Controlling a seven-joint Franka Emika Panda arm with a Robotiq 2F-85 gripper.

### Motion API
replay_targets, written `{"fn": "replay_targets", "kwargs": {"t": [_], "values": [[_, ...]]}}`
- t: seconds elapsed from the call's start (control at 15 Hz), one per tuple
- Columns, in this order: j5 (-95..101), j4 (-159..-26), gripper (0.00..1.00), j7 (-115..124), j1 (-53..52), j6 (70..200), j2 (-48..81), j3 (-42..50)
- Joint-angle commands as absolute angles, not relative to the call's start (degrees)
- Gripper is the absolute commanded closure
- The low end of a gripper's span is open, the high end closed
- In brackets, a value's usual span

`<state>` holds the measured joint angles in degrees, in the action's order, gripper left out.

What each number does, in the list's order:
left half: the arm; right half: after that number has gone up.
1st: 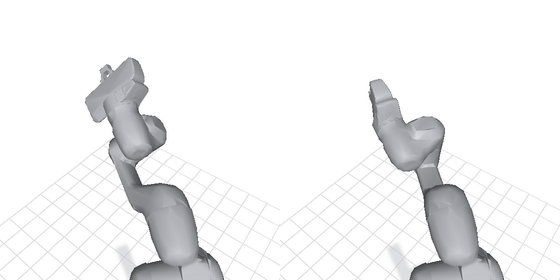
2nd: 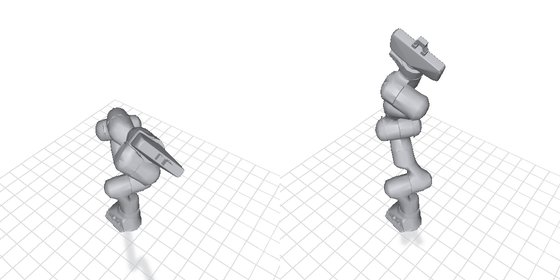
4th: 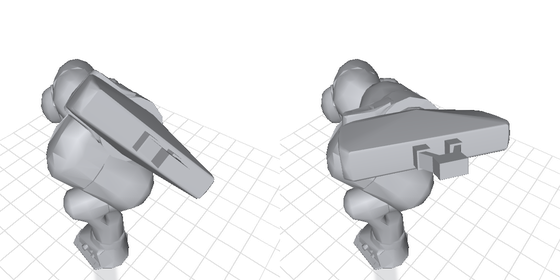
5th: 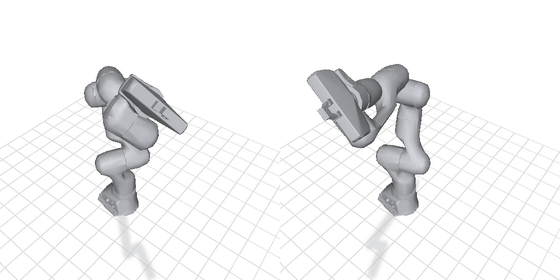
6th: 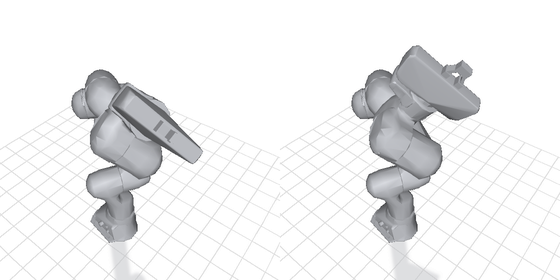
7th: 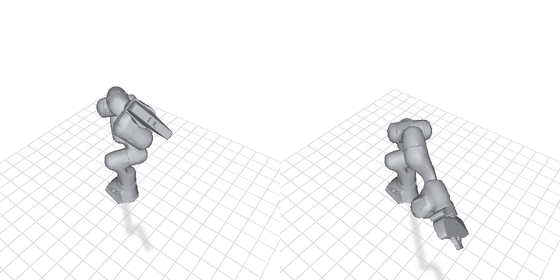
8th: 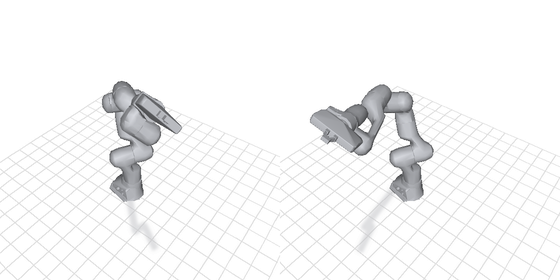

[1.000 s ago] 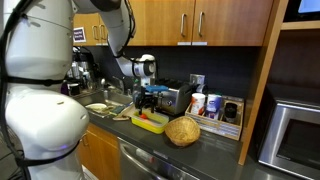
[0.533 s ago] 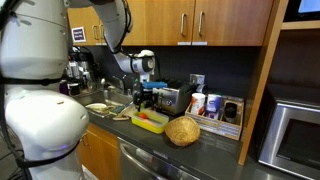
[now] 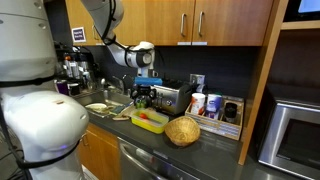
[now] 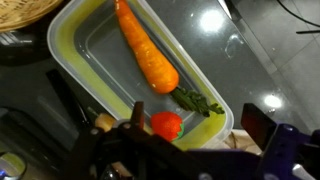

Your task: Put the basket on the counter then put the carrot in the yellow container.

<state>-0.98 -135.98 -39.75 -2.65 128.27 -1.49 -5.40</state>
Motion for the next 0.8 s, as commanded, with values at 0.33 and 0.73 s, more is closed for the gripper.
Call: {"fn": "replay_targets", "kwargs": {"t": [0.33, 0.73], "values": [[-14.63, -144.79, 0.0, -31.89, -2.5, 135.57, -11.78, -0.17], [-13.52, -147.97, 0.0, -26.24, -2.5, 137.56, -15.07, 2.66]]}}
